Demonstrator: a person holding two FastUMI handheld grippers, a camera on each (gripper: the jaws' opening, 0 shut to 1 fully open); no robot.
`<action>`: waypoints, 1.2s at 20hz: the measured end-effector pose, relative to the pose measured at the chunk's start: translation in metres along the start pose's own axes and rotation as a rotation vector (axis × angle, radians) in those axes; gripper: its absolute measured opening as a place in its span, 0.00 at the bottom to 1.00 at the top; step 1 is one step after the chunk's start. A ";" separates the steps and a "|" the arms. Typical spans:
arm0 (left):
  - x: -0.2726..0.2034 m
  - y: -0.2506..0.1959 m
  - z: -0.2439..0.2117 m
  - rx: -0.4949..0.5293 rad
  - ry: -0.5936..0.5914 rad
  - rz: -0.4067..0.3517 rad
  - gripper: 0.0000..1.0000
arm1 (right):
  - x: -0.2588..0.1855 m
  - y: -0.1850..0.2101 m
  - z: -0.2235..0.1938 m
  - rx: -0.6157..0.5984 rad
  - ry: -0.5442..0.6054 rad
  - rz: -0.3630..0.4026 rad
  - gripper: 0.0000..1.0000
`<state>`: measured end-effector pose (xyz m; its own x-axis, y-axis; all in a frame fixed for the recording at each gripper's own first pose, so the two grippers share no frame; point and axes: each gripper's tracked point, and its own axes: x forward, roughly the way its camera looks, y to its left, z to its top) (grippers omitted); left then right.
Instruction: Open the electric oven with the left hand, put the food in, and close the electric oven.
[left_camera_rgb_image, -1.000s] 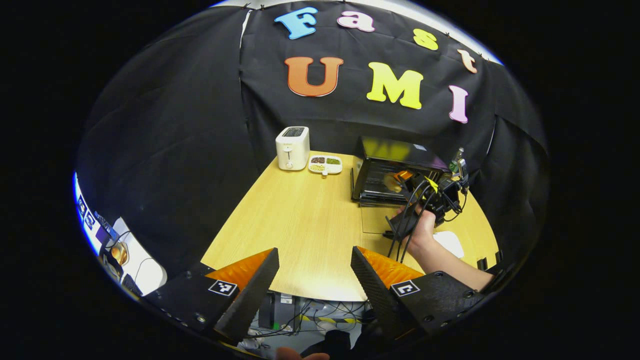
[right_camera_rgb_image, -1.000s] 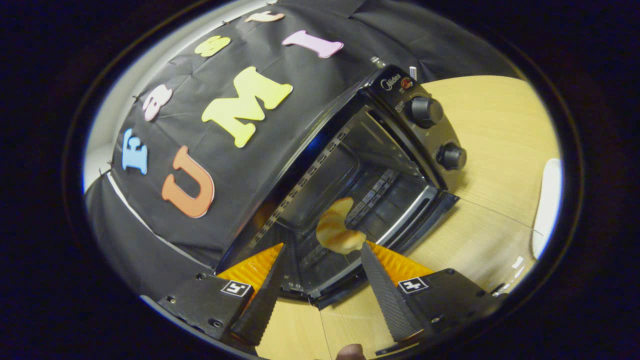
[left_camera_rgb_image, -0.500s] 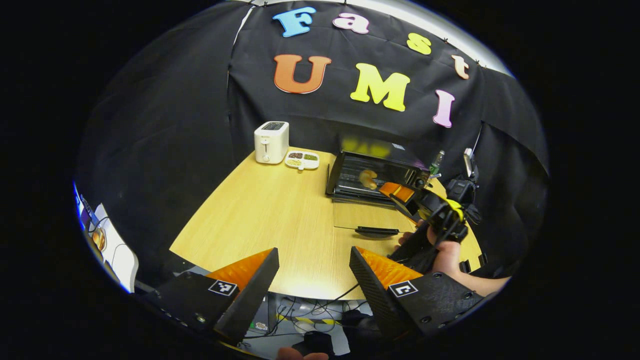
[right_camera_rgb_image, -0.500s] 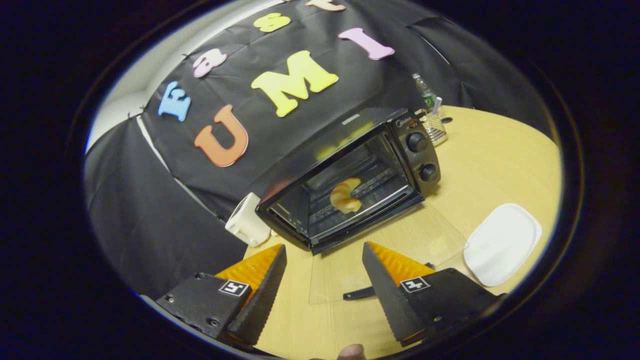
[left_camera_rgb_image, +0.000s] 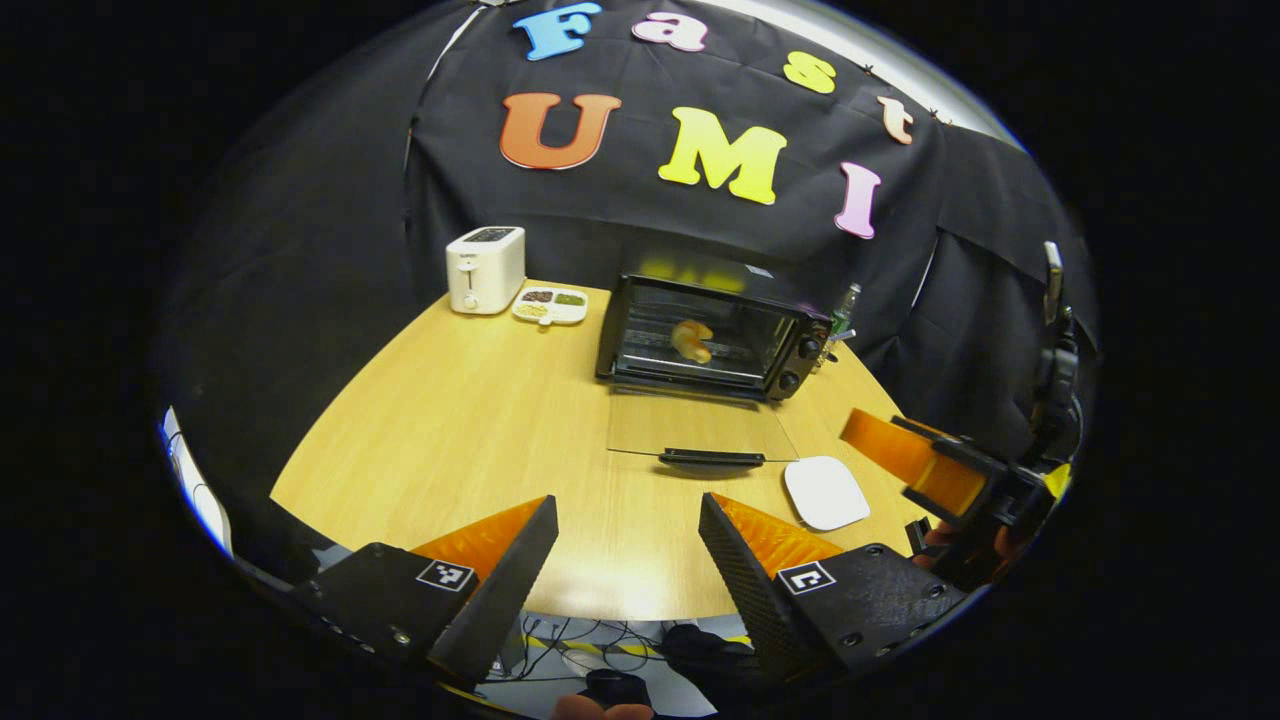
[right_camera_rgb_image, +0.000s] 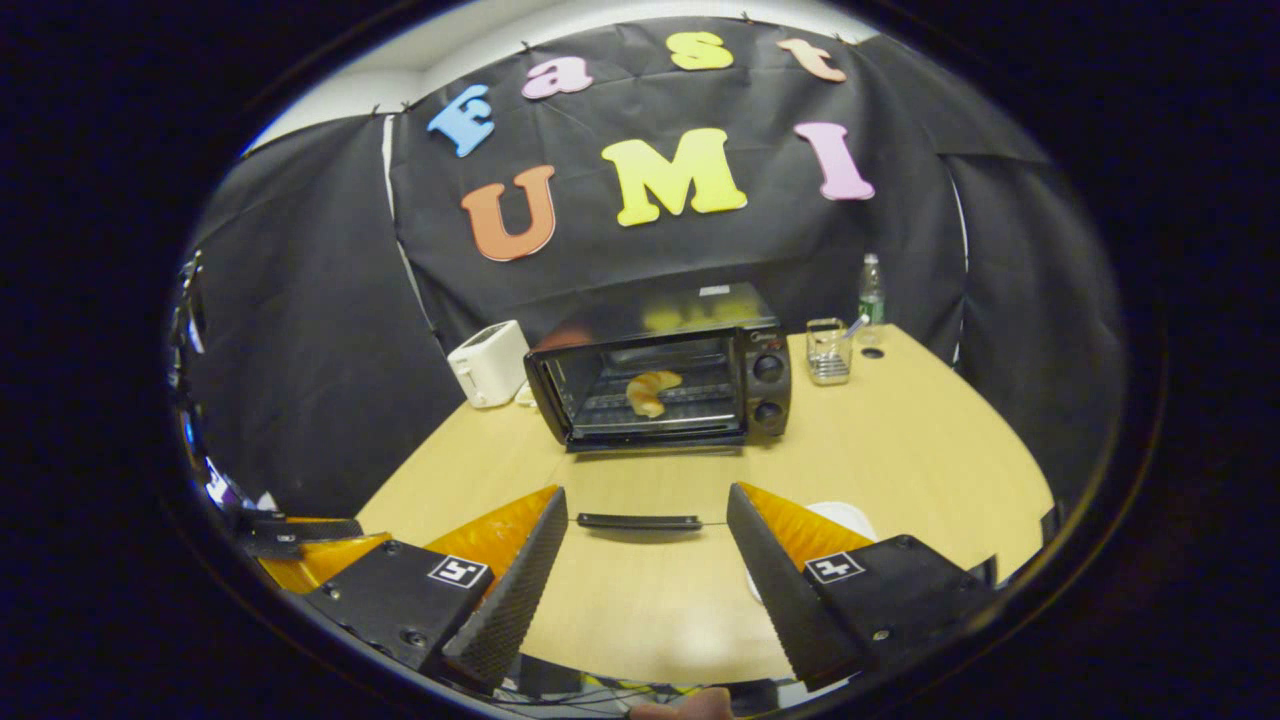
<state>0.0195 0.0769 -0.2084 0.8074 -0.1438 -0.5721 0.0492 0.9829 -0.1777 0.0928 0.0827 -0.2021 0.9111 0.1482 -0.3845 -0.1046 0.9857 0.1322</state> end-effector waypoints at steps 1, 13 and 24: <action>0.007 -0.007 -0.004 0.008 0.003 -0.004 0.94 | -0.010 -0.009 0.004 -0.024 -0.008 -0.017 0.96; 0.118 -0.082 -0.056 0.069 0.050 -0.038 0.95 | -0.065 -0.104 0.017 -0.026 0.027 -0.214 0.96; 0.198 -0.081 -0.088 0.082 0.168 0.056 0.95 | -0.070 -0.138 0.023 -0.027 0.058 -0.285 0.97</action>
<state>0.1237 -0.0409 -0.3776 0.7013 -0.0987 -0.7060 0.0601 0.9950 -0.0795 0.0526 -0.0651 -0.1729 0.8812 -0.1315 -0.4541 0.1411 0.9899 -0.0128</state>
